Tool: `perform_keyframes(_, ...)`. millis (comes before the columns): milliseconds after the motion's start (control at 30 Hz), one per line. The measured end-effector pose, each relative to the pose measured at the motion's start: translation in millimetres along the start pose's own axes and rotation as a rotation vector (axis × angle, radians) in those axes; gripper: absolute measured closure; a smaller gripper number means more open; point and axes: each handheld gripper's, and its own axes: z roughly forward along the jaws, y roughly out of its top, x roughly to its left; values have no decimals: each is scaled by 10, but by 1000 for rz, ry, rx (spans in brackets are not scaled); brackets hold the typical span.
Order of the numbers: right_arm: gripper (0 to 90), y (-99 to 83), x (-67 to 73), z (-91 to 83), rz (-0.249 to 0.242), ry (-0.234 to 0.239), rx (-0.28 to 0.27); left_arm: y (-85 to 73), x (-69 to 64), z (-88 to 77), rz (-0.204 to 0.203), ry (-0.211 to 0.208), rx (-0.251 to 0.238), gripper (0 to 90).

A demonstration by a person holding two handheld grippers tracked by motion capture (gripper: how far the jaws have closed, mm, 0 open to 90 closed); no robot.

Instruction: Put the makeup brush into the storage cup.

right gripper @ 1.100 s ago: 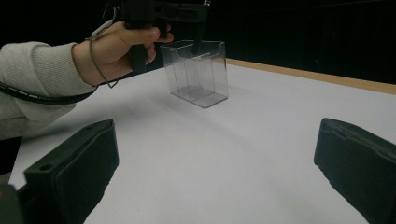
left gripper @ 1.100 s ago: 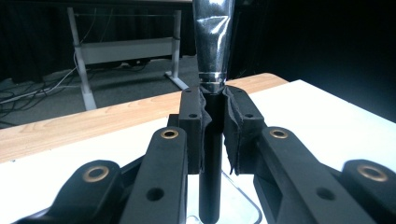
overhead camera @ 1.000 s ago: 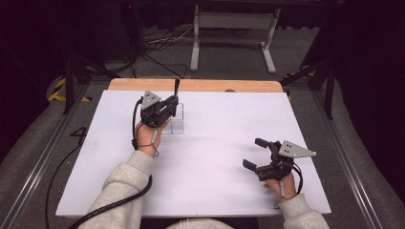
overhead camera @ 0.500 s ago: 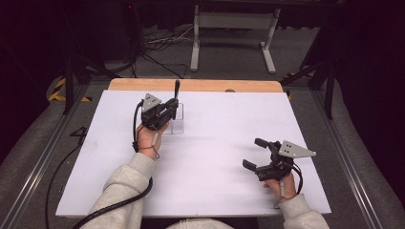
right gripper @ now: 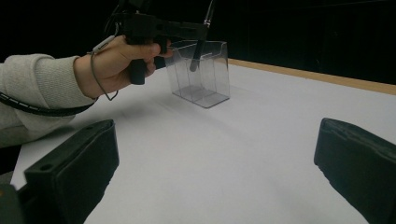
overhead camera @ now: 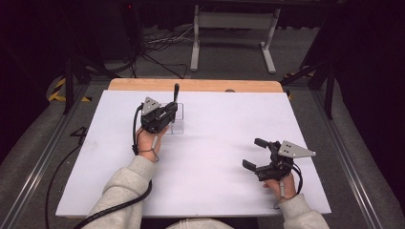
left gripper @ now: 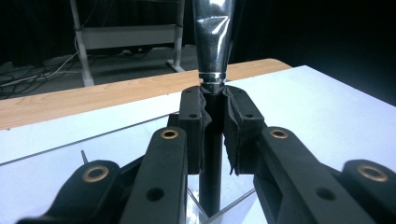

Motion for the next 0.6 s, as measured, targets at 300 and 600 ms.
perform_keyframes(300,3,2,2,0,0,1,-1,-23,-17,1,9,-2,10,781)
perform_keyframes(600,3,5,6,1,-2,1,1,-54,-14,-9,8,-3,23,781)
